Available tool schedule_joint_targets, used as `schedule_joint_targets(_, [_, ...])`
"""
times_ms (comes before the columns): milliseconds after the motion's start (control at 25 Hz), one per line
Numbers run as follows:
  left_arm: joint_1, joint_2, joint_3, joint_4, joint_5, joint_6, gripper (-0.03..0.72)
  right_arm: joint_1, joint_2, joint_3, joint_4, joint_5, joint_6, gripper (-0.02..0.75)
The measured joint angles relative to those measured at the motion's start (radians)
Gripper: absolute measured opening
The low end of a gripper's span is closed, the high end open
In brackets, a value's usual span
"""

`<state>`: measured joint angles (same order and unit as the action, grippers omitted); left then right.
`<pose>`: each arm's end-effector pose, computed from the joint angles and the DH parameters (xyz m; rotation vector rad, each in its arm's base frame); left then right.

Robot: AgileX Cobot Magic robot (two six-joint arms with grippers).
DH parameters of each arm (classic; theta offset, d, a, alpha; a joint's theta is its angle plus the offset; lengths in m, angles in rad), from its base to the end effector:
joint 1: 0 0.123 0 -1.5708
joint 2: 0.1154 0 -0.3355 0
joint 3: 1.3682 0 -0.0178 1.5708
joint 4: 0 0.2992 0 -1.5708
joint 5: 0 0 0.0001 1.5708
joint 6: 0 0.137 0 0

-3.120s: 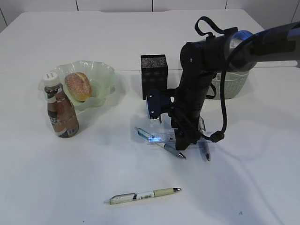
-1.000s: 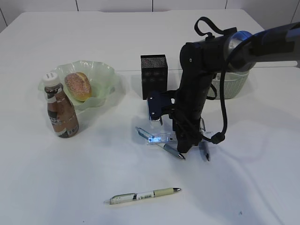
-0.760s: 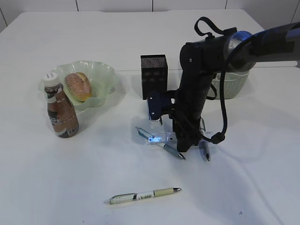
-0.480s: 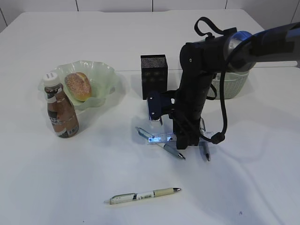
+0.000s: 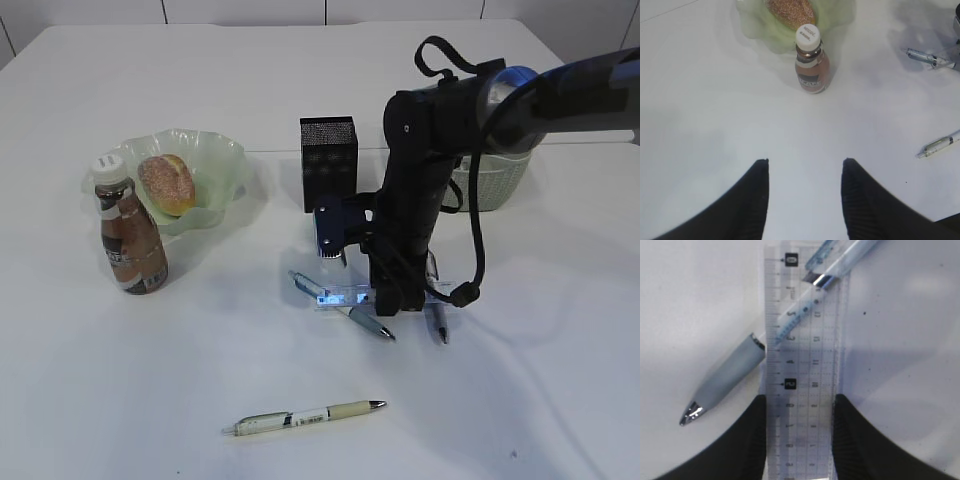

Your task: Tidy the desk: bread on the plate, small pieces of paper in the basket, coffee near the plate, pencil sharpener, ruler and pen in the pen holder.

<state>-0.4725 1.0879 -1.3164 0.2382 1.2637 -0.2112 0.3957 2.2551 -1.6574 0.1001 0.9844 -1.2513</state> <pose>0.2251 -0.0804 0.4381 0.3213 2.4554 0.0261 0.4763 0.2113 0.0900 -2.1726 2.1212 0.0703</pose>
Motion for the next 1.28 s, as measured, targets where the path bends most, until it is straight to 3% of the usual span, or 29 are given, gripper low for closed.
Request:
schedule_joint_targets(680, [0.000,0.000,0.000,-0.002,0.000,0.000,0.320,0.000,0.000,0.000,0.000,0.004,0.004,0.313])
schedule_joint_targets(1280, [0.000,0.000,0.000,-0.018,0.000,0.000,0.304,0.000,0.000,-0.109,0.000,0.146,0.028,0.312])
